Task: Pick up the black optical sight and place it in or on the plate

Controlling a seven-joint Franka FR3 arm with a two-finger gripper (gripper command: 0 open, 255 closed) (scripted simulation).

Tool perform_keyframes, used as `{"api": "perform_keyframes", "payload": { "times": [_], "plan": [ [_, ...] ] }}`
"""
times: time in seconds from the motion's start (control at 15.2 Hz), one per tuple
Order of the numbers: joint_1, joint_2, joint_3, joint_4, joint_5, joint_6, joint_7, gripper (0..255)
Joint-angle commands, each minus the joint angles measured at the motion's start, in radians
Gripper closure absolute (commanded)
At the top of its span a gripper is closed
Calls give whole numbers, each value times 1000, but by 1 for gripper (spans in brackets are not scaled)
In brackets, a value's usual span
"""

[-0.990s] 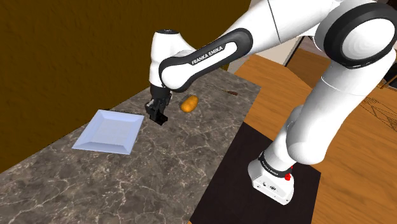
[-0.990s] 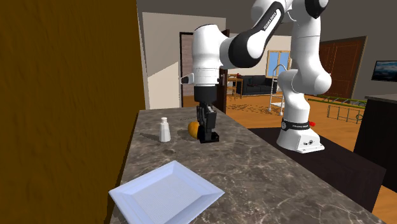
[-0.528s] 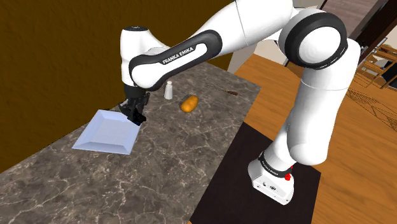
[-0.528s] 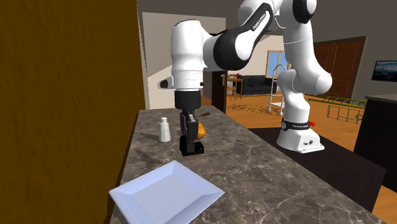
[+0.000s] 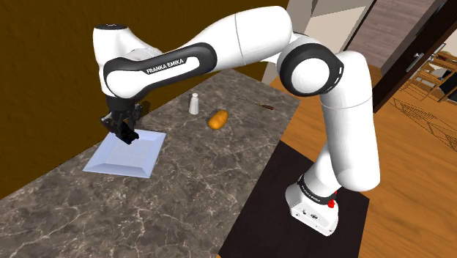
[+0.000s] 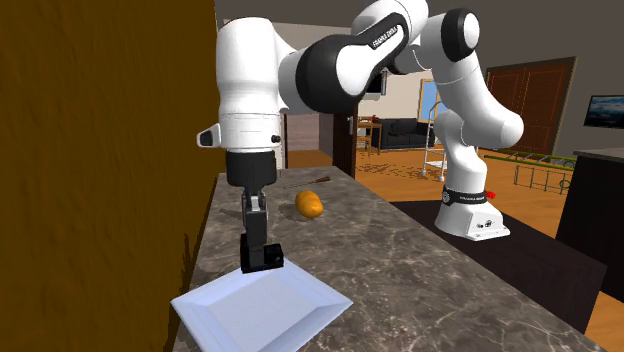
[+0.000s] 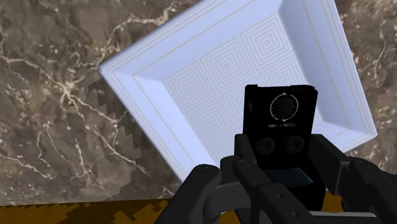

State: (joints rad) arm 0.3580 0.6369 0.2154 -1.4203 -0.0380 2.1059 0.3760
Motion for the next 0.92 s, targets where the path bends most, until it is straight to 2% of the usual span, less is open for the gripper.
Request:
{"api": "perform_keyframes", "payload": {
  "times": [0.0, 0.86],
  "plan": [
    [6, 29, -3, 26, -5, 3, 4, 255],
    [11, 101, -11, -12, -15, 112, 2, 255]
  ]
}}
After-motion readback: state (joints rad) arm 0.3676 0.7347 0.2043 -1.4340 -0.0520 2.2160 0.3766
